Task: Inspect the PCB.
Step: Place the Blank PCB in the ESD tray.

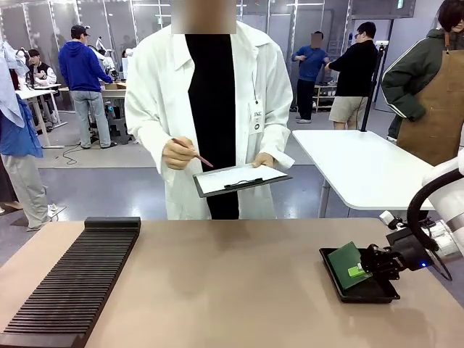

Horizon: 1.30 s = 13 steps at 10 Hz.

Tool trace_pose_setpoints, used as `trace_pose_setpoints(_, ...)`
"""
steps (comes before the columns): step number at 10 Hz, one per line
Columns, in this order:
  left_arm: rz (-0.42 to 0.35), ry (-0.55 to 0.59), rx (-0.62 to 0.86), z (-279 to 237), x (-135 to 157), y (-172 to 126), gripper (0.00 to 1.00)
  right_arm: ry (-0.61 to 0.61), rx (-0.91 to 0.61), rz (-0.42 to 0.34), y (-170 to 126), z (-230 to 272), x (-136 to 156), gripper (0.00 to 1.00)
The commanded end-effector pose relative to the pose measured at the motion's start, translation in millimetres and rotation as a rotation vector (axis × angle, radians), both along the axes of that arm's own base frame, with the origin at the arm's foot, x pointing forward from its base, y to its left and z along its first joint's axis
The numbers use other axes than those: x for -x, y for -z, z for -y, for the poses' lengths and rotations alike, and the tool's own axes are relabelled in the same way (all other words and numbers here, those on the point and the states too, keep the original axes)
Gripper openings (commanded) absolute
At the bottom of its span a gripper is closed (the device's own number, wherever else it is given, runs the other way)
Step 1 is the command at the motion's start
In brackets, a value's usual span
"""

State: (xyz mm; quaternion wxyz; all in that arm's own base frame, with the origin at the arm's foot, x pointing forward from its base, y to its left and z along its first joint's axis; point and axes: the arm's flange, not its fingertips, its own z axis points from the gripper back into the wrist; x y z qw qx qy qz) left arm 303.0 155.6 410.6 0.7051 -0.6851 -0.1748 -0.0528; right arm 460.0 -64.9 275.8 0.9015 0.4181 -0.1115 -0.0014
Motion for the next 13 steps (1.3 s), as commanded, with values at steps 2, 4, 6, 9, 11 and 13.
trace_pose_setpoints(2,0.002,0.004,-0.004,-0.1,0.6,-1.0,1.0,0.037,0.024,0.038,-1.9,-3.6,-0.2,0.58)
trace_pose_setpoints(4,0.002,0.004,-0.004,-0.1,0.6,-1.0,1.0,0.052,0.061,0.058,-4.8,-3.3,3.8,0.94)
trace_pose_setpoints(6,0.002,0.004,-0.004,-0.1,0.6,-1.0,1.0,0.064,0.064,0.091,-15.3,-5.9,12.1,1.0)
trace_pose_setpoints(9,0.002,0.004,-0.004,-0.1,0.6,-1.0,1.0,0.108,0.126,0.145,-36.5,-2.3,21.1,1.0)
trace_pose_setpoints(11,0.002,0.004,-0.004,-0.1,0.6,-1.0,1.0,0.126,0.133,0.172,-49.0,0.9,26.0,1.0)
trace_pose_setpoints(13,0.002,0.004,-0.004,-0.1,0.6,-1.0,1.0,0.125,0.142,0.169,-52.0,1.3,28.2,1.0)
